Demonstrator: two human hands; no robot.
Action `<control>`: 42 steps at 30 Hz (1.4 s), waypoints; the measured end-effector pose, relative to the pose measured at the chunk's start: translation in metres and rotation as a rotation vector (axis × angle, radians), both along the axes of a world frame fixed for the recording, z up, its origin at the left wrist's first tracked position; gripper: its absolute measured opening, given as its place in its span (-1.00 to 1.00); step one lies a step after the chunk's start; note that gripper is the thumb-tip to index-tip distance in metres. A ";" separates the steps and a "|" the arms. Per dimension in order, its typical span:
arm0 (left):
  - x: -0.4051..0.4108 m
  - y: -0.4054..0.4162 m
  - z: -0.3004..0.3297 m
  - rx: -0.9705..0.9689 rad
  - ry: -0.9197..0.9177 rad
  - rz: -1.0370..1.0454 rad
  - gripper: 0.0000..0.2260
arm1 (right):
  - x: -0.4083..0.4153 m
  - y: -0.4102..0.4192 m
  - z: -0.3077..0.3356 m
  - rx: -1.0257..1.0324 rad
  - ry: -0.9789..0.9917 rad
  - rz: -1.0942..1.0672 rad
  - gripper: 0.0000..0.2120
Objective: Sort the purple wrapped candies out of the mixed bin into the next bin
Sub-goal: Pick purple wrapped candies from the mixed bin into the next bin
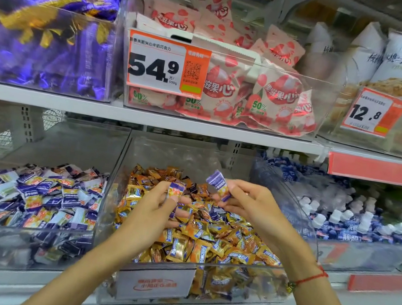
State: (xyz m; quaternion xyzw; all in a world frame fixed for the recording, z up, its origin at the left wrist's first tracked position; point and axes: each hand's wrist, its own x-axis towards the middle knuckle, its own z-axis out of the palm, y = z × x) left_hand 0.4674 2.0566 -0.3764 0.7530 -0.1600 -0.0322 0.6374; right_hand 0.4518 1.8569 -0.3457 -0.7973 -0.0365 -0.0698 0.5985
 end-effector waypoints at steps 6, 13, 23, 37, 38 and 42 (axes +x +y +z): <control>0.004 -0.017 0.010 -0.231 0.278 0.101 -0.70 | -0.001 0.040 -0.010 -0.054 -0.200 -0.145 -0.92; -0.008 -0.010 0.002 0.062 -0.262 0.055 -0.87 | -0.005 0.015 0.004 -0.300 -0.118 0.094 -0.91; 0.000 0.006 0.002 0.065 -0.246 0.022 -0.89 | 0.008 0.001 -0.025 -0.710 0.039 0.163 -0.86; -0.001 0.005 0.009 -0.039 -0.190 -0.043 -0.83 | -0.004 0.039 0.006 0.100 -0.049 -0.071 -0.84; -0.002 0.005 0.010 -0.058 -0.195 -0.023 -0.83 | -0.003 0.046 0.005 0.129 -0.059 -0.089 -0.85; -0.003 0.007 0.011 -0.008 -0.242 -0.001 -0.83 | 0.002 0.060 0.003 0.187 -0.127 -0.151 -0.89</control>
